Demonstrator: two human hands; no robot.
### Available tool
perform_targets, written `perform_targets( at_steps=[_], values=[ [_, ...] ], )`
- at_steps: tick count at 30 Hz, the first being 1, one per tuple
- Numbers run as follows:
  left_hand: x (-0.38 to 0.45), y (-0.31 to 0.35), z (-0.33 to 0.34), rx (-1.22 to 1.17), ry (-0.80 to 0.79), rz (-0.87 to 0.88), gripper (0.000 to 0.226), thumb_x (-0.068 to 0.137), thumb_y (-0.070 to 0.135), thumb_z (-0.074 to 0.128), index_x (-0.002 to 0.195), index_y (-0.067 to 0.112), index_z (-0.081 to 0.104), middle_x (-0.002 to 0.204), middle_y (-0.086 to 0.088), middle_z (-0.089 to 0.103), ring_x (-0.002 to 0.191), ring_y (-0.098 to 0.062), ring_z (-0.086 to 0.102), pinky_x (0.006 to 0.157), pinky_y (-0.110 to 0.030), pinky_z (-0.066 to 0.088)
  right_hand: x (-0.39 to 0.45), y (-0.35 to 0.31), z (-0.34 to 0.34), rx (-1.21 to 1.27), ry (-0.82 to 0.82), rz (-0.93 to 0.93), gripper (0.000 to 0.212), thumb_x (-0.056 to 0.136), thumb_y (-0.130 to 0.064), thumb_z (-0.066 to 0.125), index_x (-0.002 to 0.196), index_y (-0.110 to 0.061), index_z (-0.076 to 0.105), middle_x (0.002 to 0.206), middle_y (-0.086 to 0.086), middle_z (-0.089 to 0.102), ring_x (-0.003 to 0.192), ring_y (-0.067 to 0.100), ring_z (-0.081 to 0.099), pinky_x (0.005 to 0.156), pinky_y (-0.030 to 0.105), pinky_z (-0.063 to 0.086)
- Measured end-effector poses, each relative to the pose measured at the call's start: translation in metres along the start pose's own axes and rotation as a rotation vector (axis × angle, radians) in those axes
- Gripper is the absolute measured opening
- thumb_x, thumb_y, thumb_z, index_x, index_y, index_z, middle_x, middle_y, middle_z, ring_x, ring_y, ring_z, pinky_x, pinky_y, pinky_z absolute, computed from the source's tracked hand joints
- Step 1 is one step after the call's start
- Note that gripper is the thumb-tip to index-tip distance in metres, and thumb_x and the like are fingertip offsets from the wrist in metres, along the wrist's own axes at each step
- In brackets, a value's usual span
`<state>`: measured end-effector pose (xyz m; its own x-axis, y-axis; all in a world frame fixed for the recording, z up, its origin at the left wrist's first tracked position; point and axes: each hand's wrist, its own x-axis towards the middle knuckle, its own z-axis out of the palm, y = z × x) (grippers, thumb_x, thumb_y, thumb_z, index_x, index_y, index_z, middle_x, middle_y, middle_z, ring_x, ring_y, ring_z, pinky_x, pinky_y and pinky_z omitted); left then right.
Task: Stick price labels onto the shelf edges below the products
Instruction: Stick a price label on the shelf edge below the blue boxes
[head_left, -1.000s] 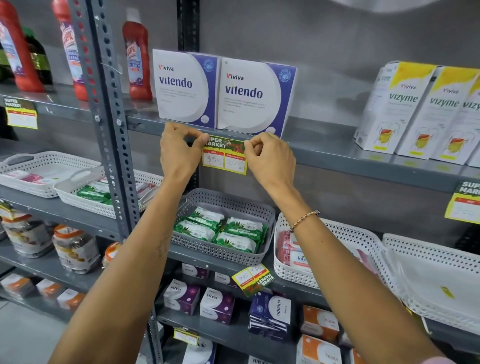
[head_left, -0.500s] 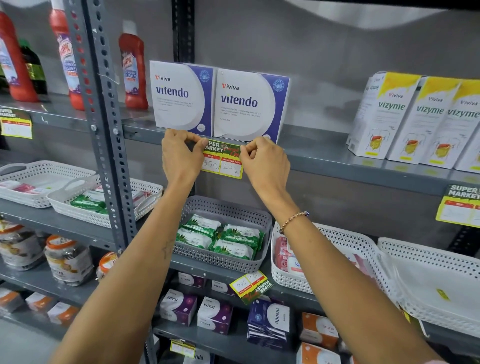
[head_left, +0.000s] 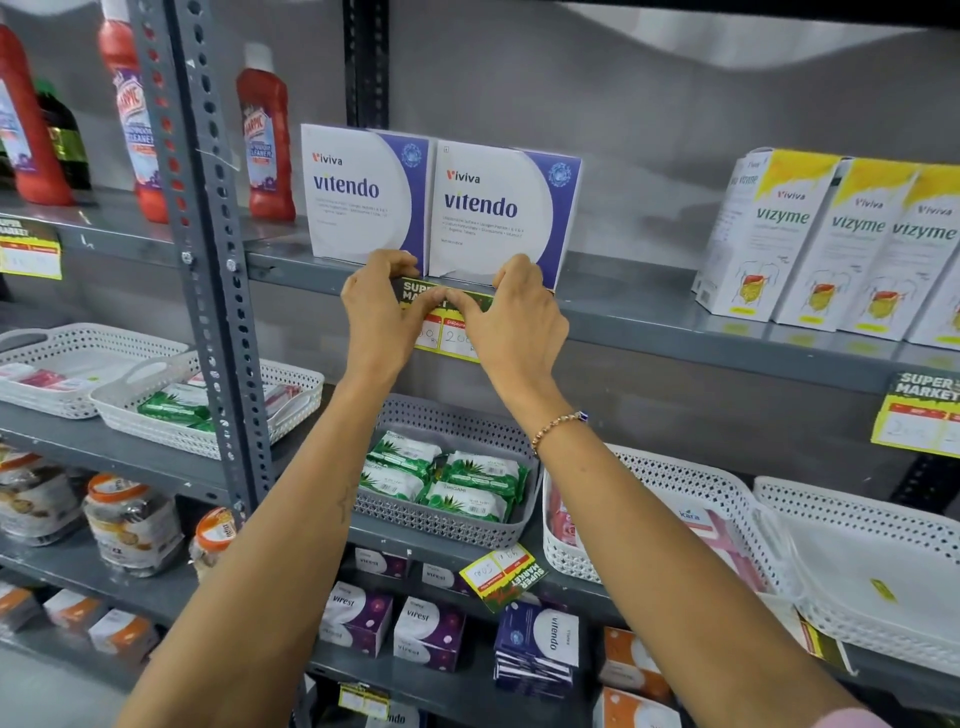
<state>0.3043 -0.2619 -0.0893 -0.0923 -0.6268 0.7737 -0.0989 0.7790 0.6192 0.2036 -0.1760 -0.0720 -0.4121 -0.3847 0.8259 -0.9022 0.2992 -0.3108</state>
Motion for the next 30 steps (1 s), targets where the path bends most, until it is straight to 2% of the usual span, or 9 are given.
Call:
perform_targets(
  at_steps=[2, 4, 6, 11, 15, 17, 21, 27, 30],
  values=[
    [0.002, -0.001, -0.001, -0.03, 0.007, -0.008, 0.038, 0.073, 0.027, 0.079, 0.103, 0.015, 0.058, 0.097, 0.004, 0.065, 0.096, -0.019, 0.062, 0.095, -0.041, 0.048, 0.001, 0.0, 0.0, 0.009, 0.008, 0.009, 0.058, 0.076, -0.06, 0.062, 0.098, -0.01, 0.046, 0.092, 0.006, 0.061, 0.077, 0.027, 0.063, 0.05, 0.03, 0.036],
    [0.006, -0.002, -0.003, -0.054, -0.002, -0.03, 0.031, 0.071, 0.022, 0.08, 0.094, 0.014, 0.06, 0.096, 0.002, 0.067, 0.09, -0.012, 0.063, 0.087, -0.018, 0.049, 0.003, 0.001, -0.002, 0.047, 0.012, 0.029, 0.053, 0.075, -0.054, 0.067, 0.096, -0.01, 0.045, 0.09, 0.005, 0.062, 0.077, 0.027, 0.063, 0.051, 0.031, 0.037],
    [0.013, -0.005, -0.007, -0.065, -0.024, -0.055, 0.022, 0.072, 0.015, 0.079, 0.085, 0.012, 0.062, 0.093, -0.002, 0.069, 0.085, -0.003, 0.063, 0.075, -0.005, 0.046, 0.005, 0.004, -0.004, 0.082, -0.001, 0.035, 0.047, 0.076, -0.047, 0.07, 0.092, -0.012, 0.045, 0.087, 0.003, 0.063, 0.075, 0.026, 0.062, 0.051, 0.031, 0.036],
    [0.028, -0.01, -0.019, -0.055, -0.112, -0.073, 0.018, 0.077, -0.003, 0.069, 0.076, 0.013, 0.063, 0.083, -0.005, 0.07, 0.072, 0.013, 0.063, 0.067, -0.004, 0.048, 0.011, 0.013, -0.009, 0.162, -0.06, 0.095, 0.04, 0.076, -0.036, 0.074, 0.08, -0.018, 0.038, 0.074, -0.005, 0.052, 0.067, 0.02, 0.049, 0.053, 0.03, 0.032],
    [0.028, -0.006, -0.019, -0.06, -0.141, -0.066, 0.017, 0.077, 0.0, 0.071, 0.086, 0.01, 0.061, 0.09, -0.006, 0.069, 0.081, -0.006, 0.065, 0.076, -0.012, 0.052, 0.014, 0.013, -0.013, 0.193, -0.107, 0.121, 0.036, 0.075, -0.032, 0.074, 0.083, -0.018, 0.042, 0.076, -0.005, 0.054, 0.077, 0.024, 0.059, 0.056, 0.031, 0.036],
    [0.028, -0.004, -0.019, -0.076, -0.171, -0.062, 0.022, 0.077, 0.006, 0.074, 0.092, 0.011, 0.059, 0.09, -0.004, 0.067, 0.084, -0.011, 0.063, 0.081, -0.02, 0.054, 0.013, 0.008, -0.015, 0.169, -0.104, 0.091, 0.039, 0.076, -0.041, 0.072, 0.088, -0.015, 0.045, 0.079, -0.003, 0.059, 0.08, 0.026, 0.062, 0.056, 0.03, 0.034],
    [0.024, 0.001, -0.013, -0.023, -0.128, -0.062, 0.043, 0.064, 0.031, 0.085, 0.094, 0.013, 0.06, 0.082, 0.005, 0.063, 0.075, -0.003, 0.057, 0.066, -0.004, 0.045, 0.009, -0.005, -0.014, 0.045, -0.077, 0.04, 0.066, 0.069, -0.066, 0.065, 0.095, -0.008, 0.047, 0.089, 0.007, 0.068, 0.081, 0.028, 0.065, 0.053, 0.03, 0.035],
    [0.02, -0.005, -0.017, -0.06, -0.074, -0.068, 0.016, 0.076, 0.007, 0.074, 0.09, 0.009, 0.066, 0.094, -0.008, 0.072, 0.077, 0.0, 0.061, 0.07, -0.002, 0.046, 0.015, 0.004, -0.019, 0.141, -0.116, 0.111, 0.046, 0.073, -0.042, 0.075, 0.094, -0.011, 0.047, 0.084, 0.002, 0.063, 0.08, 0.025, 0.06, 0.056, 0.03, 0.035],
    [0.017, -0.006, -0.016, -0.061, -0.041, -0.091, 0.011, 0.081, 0.001, 0.067, 0.088, 0.009, 0.067, 0.096, -0.007, 0.072, 0.085, -0.005, 0.065, 0.073, -0.006, 0.05, 0.011, 0.011, -0.023, 0.214, -0.127, 0.07, 0.029, 0.08, -0.028, 0.07, 0.087, -0.014, 0.046, 0.078, 0.001, 0.059, 0.074, 0.023, 0.055, 0.056, 0.033, 0.039]
  ],
)
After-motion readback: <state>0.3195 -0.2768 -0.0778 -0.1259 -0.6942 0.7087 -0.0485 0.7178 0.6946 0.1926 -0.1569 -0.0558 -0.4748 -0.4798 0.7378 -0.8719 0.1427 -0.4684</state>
